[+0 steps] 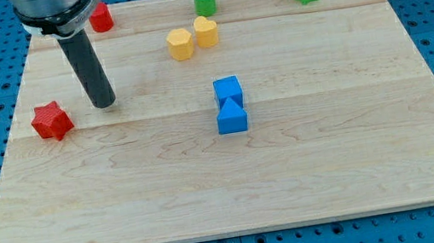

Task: Move the yellow heart to the center right

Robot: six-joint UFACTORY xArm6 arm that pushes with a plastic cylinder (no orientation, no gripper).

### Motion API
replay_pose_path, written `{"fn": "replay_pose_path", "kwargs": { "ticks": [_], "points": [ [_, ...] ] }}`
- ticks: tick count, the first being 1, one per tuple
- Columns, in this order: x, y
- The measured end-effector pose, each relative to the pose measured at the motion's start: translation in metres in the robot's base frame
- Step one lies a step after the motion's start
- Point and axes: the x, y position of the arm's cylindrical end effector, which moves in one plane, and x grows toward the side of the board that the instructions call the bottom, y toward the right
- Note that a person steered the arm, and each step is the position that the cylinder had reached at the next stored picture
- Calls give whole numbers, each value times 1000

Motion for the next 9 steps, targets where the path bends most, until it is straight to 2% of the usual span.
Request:
{"fn": "replay_pose_path", "kwargs": {
  "ticks": [3, 5, 6, 7, 9],
  "points": [
    [0, 5],
    [-49, 47],
    [-49, 50],
    [-45, 95],
    [-29, 116]
  ]
}}
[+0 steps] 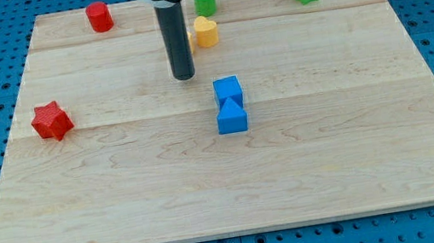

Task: Move the yellow heart to the center right

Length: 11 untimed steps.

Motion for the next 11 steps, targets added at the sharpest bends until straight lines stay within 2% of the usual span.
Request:
{"fn": "replay_pose_path", "kwargs": {
  "ticks": [1, 2, 3, 4, 5, 6, 7, 8, 9, 10, 11],
  "points": [
    [5, -42],
    [-35, -105],
    [-100, -73],
    [-112, 39],
    [-65, 117],
    [-42, 128],
    [-79, 118],
    [-61, 71],
    [-25, 110],
    [-13, 204],
    [-32, 152]
  ]
}}
